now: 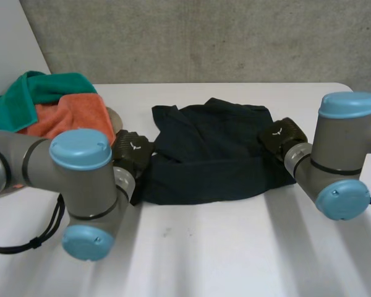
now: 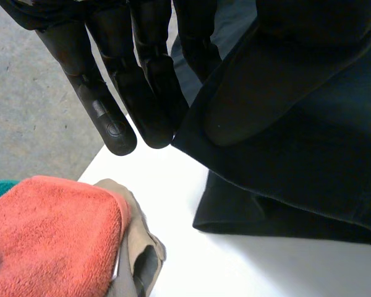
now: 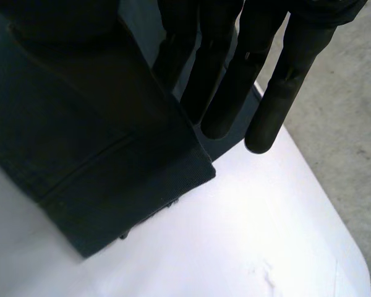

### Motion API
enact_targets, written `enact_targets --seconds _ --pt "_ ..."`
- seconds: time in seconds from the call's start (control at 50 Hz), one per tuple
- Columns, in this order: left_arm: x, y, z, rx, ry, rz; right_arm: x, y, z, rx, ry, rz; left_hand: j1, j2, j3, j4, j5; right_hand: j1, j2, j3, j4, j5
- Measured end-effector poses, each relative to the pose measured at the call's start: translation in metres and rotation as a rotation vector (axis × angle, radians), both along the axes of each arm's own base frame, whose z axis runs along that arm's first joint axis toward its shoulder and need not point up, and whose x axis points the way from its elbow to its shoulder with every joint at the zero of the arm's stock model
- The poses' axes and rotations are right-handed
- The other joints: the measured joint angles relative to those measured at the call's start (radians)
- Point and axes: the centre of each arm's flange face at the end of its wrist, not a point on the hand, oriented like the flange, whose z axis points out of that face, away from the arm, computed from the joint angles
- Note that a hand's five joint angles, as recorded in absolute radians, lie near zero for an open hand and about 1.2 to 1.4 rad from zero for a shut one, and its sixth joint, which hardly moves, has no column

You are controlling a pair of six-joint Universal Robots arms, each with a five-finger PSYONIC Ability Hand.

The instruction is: Fold the laundry.

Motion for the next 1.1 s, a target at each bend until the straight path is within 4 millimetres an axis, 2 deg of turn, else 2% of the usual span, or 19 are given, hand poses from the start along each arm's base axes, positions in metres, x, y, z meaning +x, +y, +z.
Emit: enact_targets --seconds 0.06,0.08,0.18,0.3,0.42,0.52,0.62,0.76,1.02,1.1 --pt "-0.004 -0.011 0.0 -0.017 0.012 0.007 0.002 -0.006 -0.003 -0.036 -0.042 -0.01 0.0 0.0 0.0 0.0 0.0 -0.411 -0.436 -0.412 -0.416 -0.427" --pt "-0.006 -0.014 0.002 -0.027 0.018 0.008 0.002 -0.008 -0.001 -0.05 -0.07 -0.017 0.0 0.0 0.0 0.0 0.0 -0.477 -0.509 -0.494 -0.499 -0.515" --pt "-0.014 -0.027 0.01 -0.069 0.04 0.008 -0.004 -0.004 0.021 -0.072 -0.178 -0.05 0.0 0.0 0.0 0.0 0.0 -0.489 -0.529 -0.524 -0.539 -0.554" --pt "-0.025 -0.043 0.008 -0.098 0.051 0.004 -0.019 0.023 0.044 -0.027 -0.239 -0.061 0.0 0.0 0.0 0.0 0.0 -0.485 -0.526 -0.521 -0.508 -0.506" --pt "-0.033 -0.054 -0.001 -0.1 0.044 0.001 -0.034 0.055 0.043 0.099 -0.222 -0.025 0.0 0.0 0.0 0.0 0.0 -0.485 -0.526 -0.521 -0.485 -0.478" --pt "-0.036 -0.059 -0.007 -0.097 0.038 0.001 -0.045 0.063 0.035 0.168 -0.208 -0.019 0.0 0.0 0.0 0.0 0.0 -0.484 -0.526 -0.518 -0.484 -0.473" --pt "-0.038 -0.063 -0.011 -0.097 0.036 0.003 -0.051 0.059 0.025 0.181 -0.201 -0.025 0.0 0.0 0.0 0.0 0.0 -0.415 -0.457 -0.452 -0.445 -0.443" --pt "-0.04 -0.068 -0.016 -0.094 0.033 0.005 -0.049 0.042 0.005 0.139 -0.205 -0.029 0.0 0.0 0.0 0.0 0.0 -0.336 -0.353 -0.359 -0.36 -0.358" --pt "-0.038 -0.065 -0.01 -0.079 0.034 0.008 -0.038 0.011 -0.026 0.122 -0.182 -0.009 0.0 0.0 0.0 0.0 0.0 -0.353 -0.382 -0.372 -0.376 -0.394" --pt "-0.035 -0.061 -0.003 -0.074 0.035 0.01 -0.036 0.0 -0.033 0.114 -0.162 -0.004 -0.203 -0.231 -0.211 -0.216 -0.201 -0.325 -0.35 -0.351 -0.353 -0.357"
